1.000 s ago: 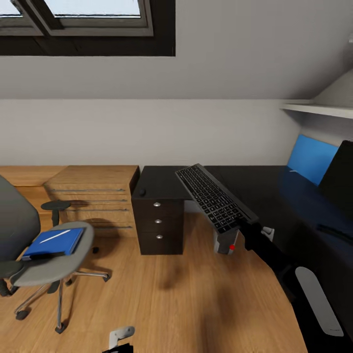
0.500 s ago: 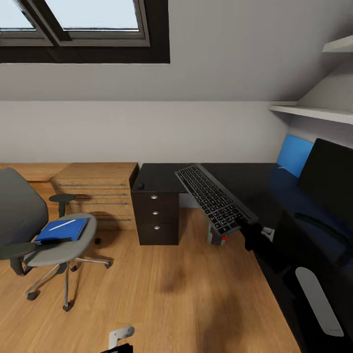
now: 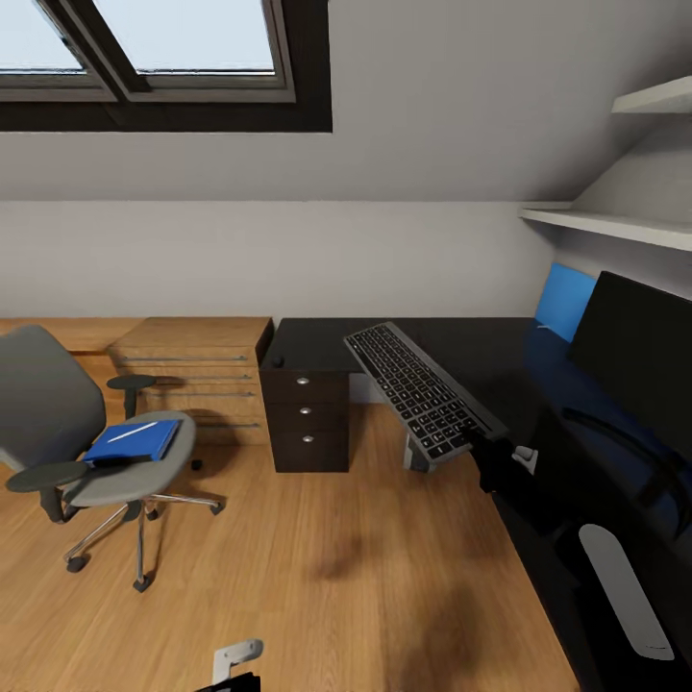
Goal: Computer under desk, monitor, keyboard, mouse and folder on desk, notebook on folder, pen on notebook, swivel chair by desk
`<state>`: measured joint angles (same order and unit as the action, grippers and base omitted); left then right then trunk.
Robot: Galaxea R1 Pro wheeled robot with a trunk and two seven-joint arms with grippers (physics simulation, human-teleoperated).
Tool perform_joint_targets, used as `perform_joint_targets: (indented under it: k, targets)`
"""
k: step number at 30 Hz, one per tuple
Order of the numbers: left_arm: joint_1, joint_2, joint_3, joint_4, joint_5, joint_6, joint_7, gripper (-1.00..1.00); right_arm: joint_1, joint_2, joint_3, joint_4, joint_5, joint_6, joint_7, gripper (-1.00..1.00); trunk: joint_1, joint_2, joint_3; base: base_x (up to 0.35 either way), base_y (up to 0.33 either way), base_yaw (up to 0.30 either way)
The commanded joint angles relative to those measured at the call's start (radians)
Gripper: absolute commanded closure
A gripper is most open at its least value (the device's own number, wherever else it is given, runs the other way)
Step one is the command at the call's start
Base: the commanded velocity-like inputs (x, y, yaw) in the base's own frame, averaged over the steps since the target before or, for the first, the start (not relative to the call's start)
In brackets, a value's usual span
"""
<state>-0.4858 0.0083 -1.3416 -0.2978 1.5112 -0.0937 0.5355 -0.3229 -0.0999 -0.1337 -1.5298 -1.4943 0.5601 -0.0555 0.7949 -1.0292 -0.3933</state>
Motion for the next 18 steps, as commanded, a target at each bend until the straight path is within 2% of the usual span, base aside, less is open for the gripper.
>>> perform_joint_targets:
  k: [1, 5, 11, 18]
  targets:
    - [-0.001, 0.001, -0.008, -0.003, 0.011, -0.013, 0.005, -1.0, -0.001, 0.0, -0.001, -0.001, -0.009, 0.004, -0.006, 1.0, 0.0, -0.001, -0.001, 0.0, 0.0, 0.0]
    - [-0.001, 0.001, -0.01, -0.003, 0.013, -0.038, 0.005, -1.0, -0.001, -0.001, -0.002, 0.0, -0.009, 0.004, -0.006, 1.0, 0.0, -0.001, -0.001, 0.0, 0.0, 0.0]
    - [-0.001, 0.001, -0.01, 0.008, 0.013, -0.04, 0.004, -1.0, -0.001, 0.0, -0.005, 0.0, -0.017, 0.004, -0.006, 1.0, 0.0, -0.001, -0.001, -0.001, 0.0, 0.0]
    - [-0.001, 0.001, -0.01, 0.019, 0.013, -0.04, 0.004, -1.0, -0.001, 0.0, -0.006, 0.0, -0.024, 0.003, -0.005, 1.0, 0.0, -0.001, -0.001, -0.243, -0.125, 0.0]
